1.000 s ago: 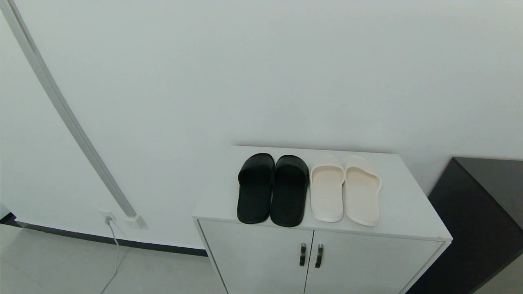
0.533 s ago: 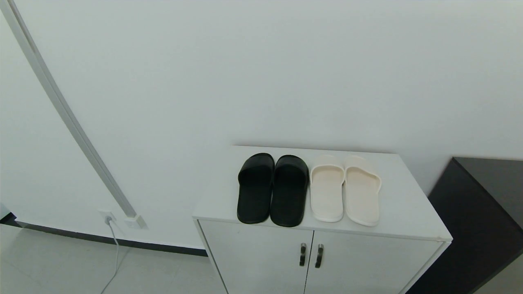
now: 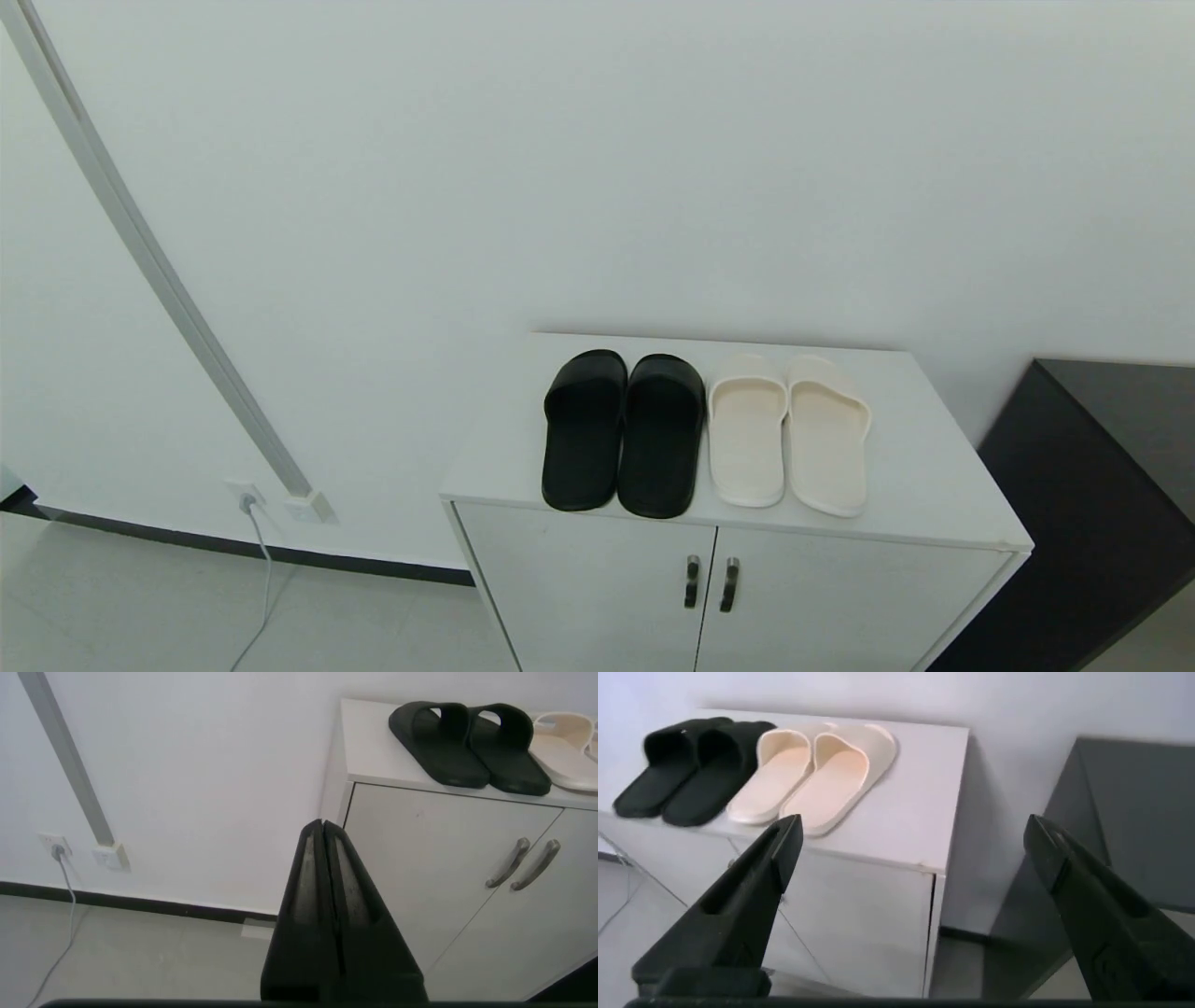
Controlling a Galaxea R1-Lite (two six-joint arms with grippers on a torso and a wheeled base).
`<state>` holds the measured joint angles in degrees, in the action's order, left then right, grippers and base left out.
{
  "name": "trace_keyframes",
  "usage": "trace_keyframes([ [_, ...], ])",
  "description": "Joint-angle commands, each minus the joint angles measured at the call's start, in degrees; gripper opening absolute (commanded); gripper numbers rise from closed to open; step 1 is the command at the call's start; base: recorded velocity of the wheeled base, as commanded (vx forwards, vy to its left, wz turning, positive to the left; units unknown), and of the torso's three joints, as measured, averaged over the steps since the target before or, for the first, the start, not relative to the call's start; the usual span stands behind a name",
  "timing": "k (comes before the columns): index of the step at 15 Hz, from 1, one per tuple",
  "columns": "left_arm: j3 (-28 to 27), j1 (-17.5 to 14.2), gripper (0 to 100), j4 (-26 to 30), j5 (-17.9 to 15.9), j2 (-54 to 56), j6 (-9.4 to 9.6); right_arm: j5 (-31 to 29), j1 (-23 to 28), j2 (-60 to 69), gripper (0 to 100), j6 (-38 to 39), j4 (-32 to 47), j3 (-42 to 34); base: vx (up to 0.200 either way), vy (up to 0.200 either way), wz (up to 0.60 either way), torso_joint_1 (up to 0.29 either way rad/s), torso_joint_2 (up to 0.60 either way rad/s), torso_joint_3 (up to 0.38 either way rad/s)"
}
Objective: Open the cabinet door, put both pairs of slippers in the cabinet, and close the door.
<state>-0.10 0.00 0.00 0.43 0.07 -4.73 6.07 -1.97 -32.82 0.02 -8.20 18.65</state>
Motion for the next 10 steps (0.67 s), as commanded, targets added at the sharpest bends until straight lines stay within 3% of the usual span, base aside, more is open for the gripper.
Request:
trace_keyframes([
  [1,0.01,0.00,0,0.00,0.01,-0.07,-0.02,-11.43,-15.25,-19.92,100,4.81,-8.76,4.11,0.000,0.000,0.00,0.000,0.00,0.000],
  [4,0.01,0.00,0,0.00,0.01,-0.07,-0.02,-32.26,-37.40,-29.50,100,13.69,-10.69,9.74,0.000,0.000,0.00,0.000,0.00,0.000],
  [7,0.01,0.00,0,0.00,0.01,-0.07,-0.02,-39.12,-43.73,-40.31,100,15.53,-16.14,14.31,0.000,0.000,0.00,0.000,0.00,0.000],
  [10,0.01,0.00,0,0.00,0.01,-0.07,-0.02,-43.51,-45.05,-50.06,100,15.09,-25.28,17.12,0.000,0.000,0.00,0.000,0.00,0.000],
])
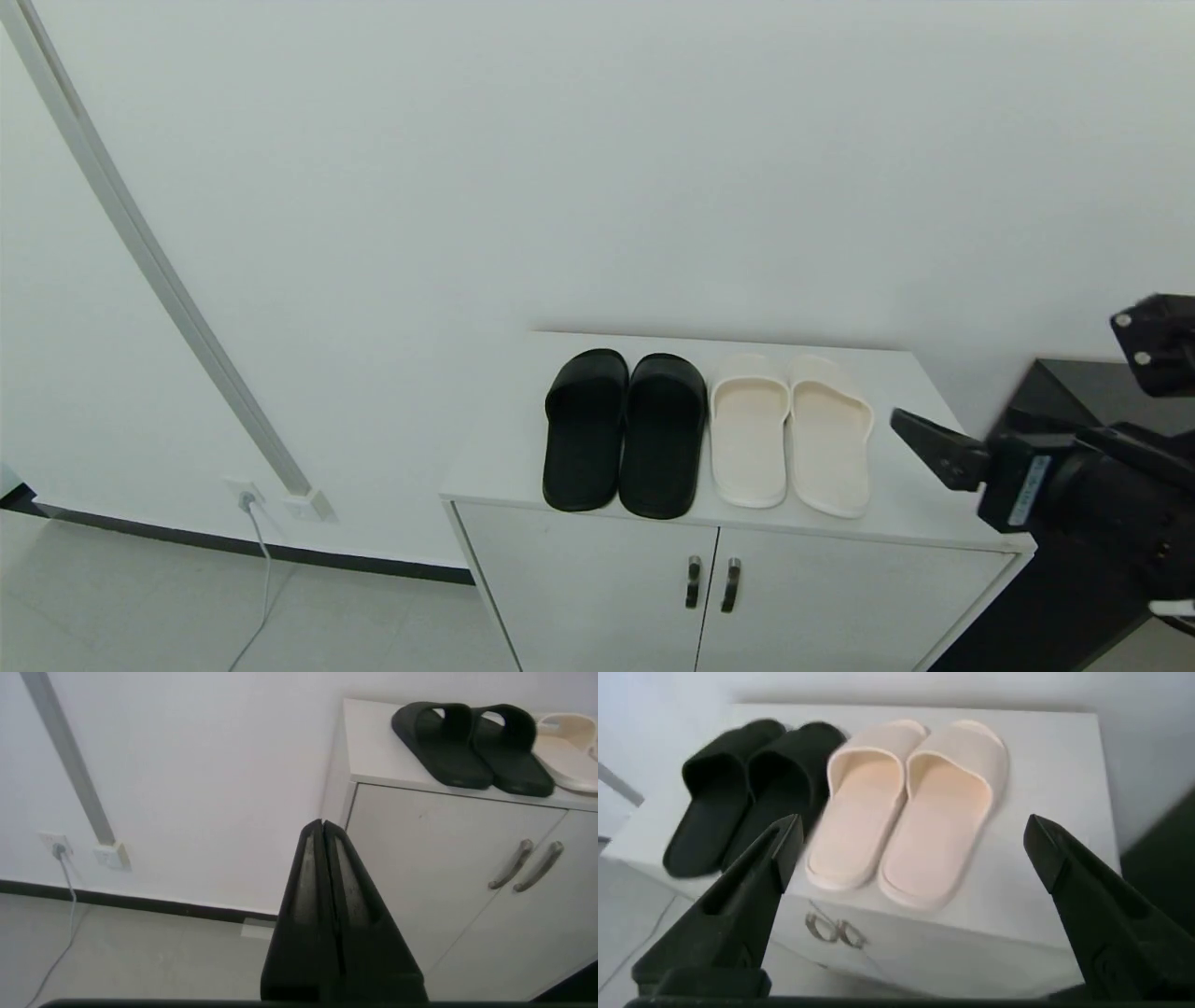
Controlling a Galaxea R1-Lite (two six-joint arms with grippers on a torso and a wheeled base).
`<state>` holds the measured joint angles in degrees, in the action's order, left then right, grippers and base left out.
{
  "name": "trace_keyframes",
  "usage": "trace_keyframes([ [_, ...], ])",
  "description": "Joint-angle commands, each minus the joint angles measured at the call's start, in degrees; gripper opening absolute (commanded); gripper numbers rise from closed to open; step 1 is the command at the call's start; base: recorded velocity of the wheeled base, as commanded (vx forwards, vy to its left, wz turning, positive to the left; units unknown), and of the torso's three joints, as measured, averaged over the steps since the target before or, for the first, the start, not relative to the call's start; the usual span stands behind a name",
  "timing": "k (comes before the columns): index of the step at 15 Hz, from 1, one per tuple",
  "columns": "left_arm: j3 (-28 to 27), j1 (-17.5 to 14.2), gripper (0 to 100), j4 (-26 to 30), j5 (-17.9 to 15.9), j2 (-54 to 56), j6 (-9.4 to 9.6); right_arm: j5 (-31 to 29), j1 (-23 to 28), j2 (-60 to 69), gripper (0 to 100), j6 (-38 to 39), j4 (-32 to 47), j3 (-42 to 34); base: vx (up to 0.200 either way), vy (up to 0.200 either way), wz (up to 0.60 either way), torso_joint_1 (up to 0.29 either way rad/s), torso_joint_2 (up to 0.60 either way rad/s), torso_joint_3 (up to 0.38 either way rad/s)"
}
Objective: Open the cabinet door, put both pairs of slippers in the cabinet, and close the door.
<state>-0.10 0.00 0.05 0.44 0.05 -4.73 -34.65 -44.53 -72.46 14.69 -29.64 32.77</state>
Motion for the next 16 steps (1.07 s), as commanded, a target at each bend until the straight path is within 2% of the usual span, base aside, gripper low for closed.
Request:
trace_keyframes([
  [1,0.01,0.00,0,-0.05,0.00,-0.05,-0.02,-3.76,-2.40,-13.94,100,0.52,-5.61,4.67,0.000,0.000,0.00,0.000,0.00,0.000],
  [5,0.01,0.00,0,-0.05,0.00,-0.05,-0.02,-6.66,-2.23,-23.08,100,0.87,-7.54,10.30,0.000,0.000,0.00,0.000,0.00,0.000],
  [12,0.01,0.00,0,-0.05,0.00,-0.05,-0.02,-8.60,1.82,-40.65,100,0.60,-21.52,14.96,0.000,0.000,0.00,0.000,0.00,0.000],
  [16,0.01,0.00,0,-0.05,0.00,-0.05,-0.02,-8.51,3.93,-43.29,100,0.69,-22.57,16.36,0.000,0.000,0.00,0.000,0.00,0.000],
])
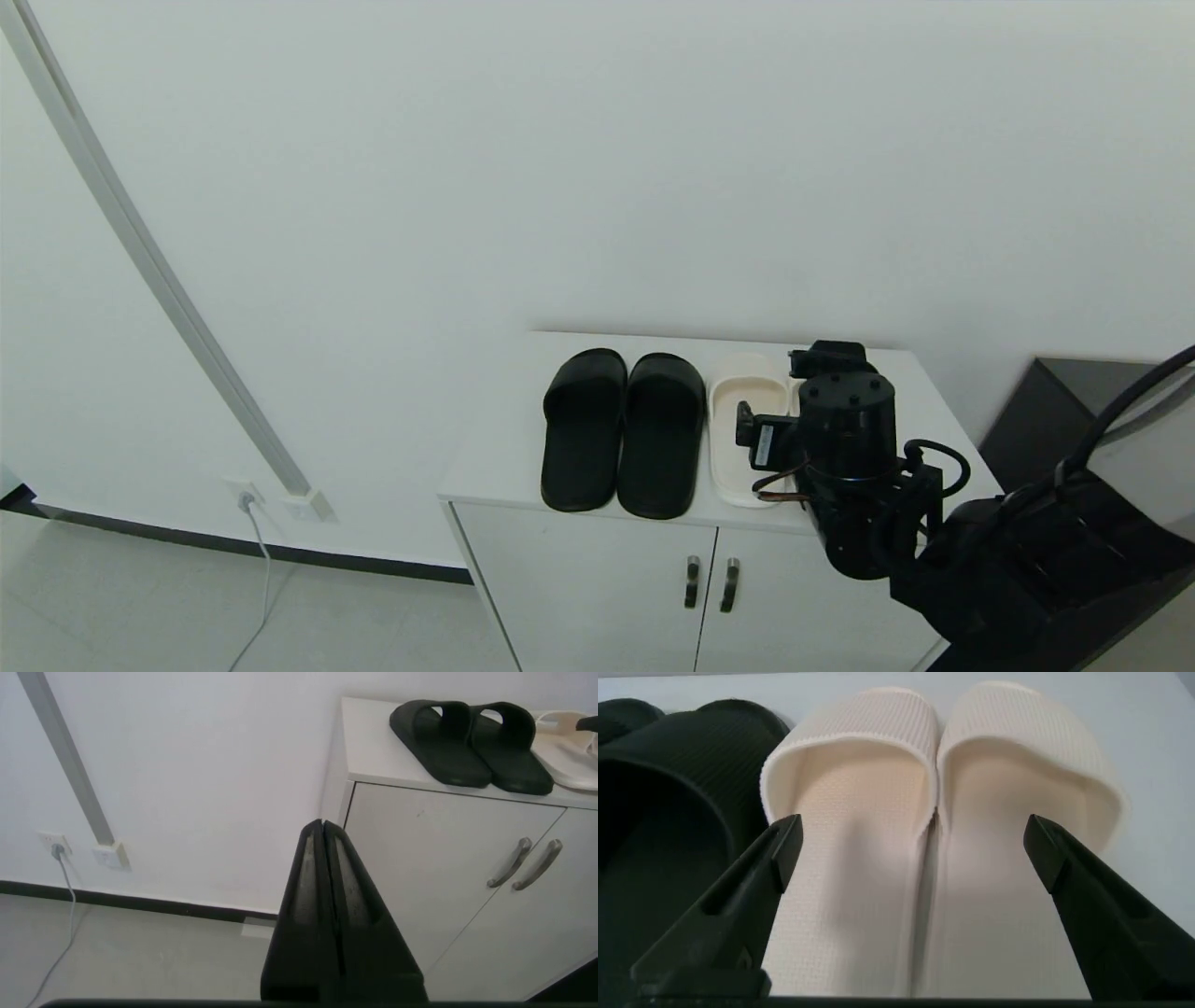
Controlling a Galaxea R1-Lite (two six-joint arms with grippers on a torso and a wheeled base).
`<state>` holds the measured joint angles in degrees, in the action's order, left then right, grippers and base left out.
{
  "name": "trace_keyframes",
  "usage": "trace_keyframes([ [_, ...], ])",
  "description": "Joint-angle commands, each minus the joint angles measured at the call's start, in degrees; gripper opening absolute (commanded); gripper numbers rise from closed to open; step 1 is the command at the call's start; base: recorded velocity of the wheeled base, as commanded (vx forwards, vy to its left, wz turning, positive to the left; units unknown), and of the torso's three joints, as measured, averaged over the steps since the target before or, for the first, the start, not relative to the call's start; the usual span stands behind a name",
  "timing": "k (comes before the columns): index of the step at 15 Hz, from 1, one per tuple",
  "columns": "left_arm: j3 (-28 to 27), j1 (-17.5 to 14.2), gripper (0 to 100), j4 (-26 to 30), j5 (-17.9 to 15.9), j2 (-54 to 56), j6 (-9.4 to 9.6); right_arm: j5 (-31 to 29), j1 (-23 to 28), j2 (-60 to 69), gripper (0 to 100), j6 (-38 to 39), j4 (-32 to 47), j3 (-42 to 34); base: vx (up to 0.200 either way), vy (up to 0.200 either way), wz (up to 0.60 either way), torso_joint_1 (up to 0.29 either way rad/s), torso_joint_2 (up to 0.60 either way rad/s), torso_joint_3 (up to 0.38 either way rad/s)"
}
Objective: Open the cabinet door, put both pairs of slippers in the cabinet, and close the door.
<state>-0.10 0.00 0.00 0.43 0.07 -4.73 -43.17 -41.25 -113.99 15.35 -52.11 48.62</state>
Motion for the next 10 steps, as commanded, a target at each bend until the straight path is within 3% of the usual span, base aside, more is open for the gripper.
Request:
trace_keyframes([
  [1,0.01,0.00,0,0.00,0.01,-0.07,-0.02,0.01,1.09,-2.55,100,0.03,-0.71,1.04,0.000,0.000,0.00,0.000,0.00,0.000],
  [10,0.01,0.00,0,0.00,0.01,-0.07,-0.10,0.19,4.25,-8.17,100,-1.37,-1.23,7.46,0.000,0.000,0.00,0.000,0.00,0.000],
])
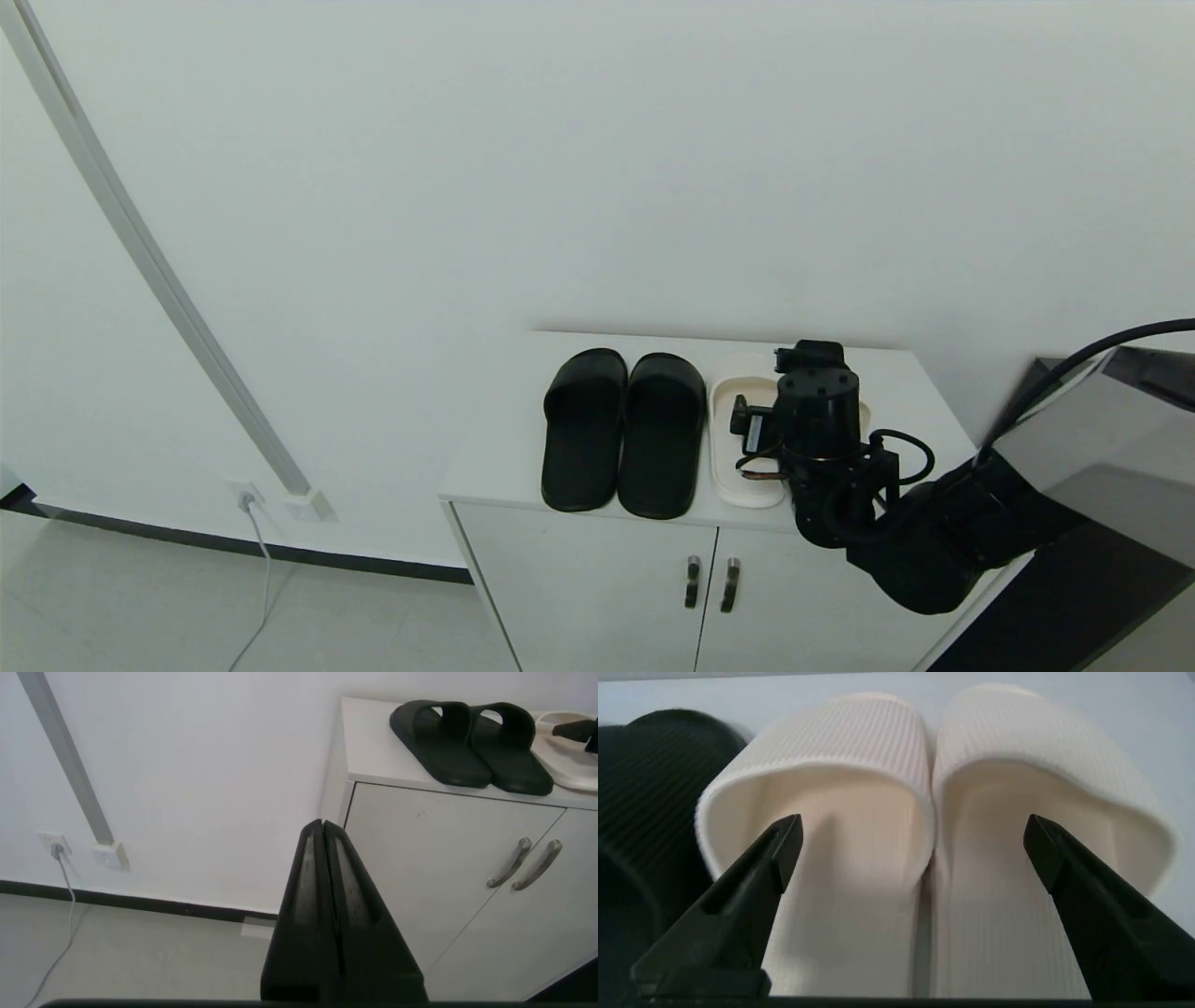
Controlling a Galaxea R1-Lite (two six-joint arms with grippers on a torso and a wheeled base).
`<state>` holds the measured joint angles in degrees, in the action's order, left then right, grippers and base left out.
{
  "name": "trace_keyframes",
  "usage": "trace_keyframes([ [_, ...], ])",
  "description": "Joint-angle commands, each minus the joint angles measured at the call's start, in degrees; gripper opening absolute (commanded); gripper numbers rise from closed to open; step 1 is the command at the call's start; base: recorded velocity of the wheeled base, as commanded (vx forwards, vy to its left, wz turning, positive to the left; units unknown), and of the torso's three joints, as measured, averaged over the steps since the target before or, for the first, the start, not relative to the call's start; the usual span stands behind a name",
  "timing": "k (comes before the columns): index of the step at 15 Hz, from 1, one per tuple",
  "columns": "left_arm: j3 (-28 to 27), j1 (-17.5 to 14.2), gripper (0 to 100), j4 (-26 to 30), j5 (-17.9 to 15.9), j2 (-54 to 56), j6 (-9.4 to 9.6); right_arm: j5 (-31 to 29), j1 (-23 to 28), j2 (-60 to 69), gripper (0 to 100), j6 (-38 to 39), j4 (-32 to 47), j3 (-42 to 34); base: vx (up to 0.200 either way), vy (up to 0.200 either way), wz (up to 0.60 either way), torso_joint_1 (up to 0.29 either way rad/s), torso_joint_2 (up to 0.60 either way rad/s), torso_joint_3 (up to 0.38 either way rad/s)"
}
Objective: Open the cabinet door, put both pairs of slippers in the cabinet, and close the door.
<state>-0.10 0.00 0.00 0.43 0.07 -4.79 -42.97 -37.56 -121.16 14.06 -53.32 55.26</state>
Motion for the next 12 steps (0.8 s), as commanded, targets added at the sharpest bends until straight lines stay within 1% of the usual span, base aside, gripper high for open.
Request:
trace_keyframes([
  [1,0.01,0.00,0,0.00,0.01,-0.07,-0.04,0.08,0.82,-1.18,100,-0.43,-0.03,1.61,0.000,0.000,0.00,0.000,0.00,0.000],
  [6,0.01,0.00,0,0.00,0.01,-0.07,-0.04,0.17,2.32,-3.29,100,-2.54,0.06,5.03,0.000,0.000,0.00,0.000,0.00,0.000],
  [10,0.01,0.00,0,0.00,0.01,-0.07,-0.04,0.34,3.28,-3.82,100,-2.89,0.06,5.56,0.000,0.000,0.00,0.000,0.00,0.000],
  [11,0.01,0.00,0,0.00,0.01,-0.07,-0.04,0.43,3.28,-3.82,0,-2.98,0.06,5.56,0.000,0.000,0.00,0.000,0.00,0.000],
  [12,0.01,0.00,0,0.00,0.01,-0.07,-0.04,0.43,3.37,-3.82,0,-3.33,0.06,5.74,0.000,0.000,0.00,0.000,0.00,0.000],
])
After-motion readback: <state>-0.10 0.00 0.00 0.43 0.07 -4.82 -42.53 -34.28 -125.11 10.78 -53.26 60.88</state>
